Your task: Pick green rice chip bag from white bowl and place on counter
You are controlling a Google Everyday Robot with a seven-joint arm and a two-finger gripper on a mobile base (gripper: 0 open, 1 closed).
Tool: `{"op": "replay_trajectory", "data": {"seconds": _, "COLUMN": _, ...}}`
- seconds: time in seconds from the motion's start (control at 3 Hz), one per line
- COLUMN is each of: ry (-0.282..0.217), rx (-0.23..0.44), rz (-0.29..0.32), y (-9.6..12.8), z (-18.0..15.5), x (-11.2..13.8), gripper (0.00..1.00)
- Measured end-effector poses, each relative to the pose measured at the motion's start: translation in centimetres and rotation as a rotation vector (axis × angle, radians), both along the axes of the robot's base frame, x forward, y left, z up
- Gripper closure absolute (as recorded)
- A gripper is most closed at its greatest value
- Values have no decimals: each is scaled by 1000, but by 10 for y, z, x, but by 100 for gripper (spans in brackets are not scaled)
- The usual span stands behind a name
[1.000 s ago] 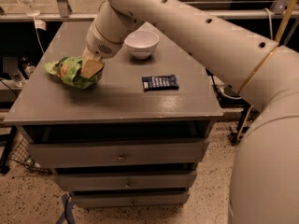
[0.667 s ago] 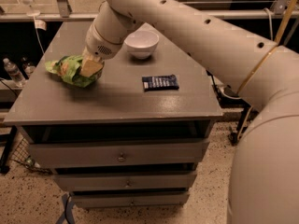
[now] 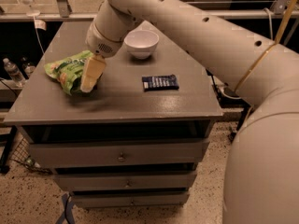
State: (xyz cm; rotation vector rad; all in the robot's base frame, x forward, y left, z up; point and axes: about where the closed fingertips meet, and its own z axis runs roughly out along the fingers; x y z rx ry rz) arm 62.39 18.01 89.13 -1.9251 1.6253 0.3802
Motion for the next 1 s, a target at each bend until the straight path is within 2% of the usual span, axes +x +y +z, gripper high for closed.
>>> {"op": "replay_trajectory", "data": {"seconds": 0.33, "ry": -15, "rx": -54, "rz": 5, "y": -9, "z": 11, "x": 7, "gripper": 0}}
{"op": "replay_trajectory", "data": {"seconds": 0.67, "ry": -60, "rx": -131, "rz": -17, "y": -29, "z": 36, "x": 17, "gripper": 0}}
{"op": "replay_trajectory", "data": {"seconds": 1.0, "ry": -56, "rx": -142, "rz": -19, "y": -32, "z": 35, "x": 17, "gripper": 0}}
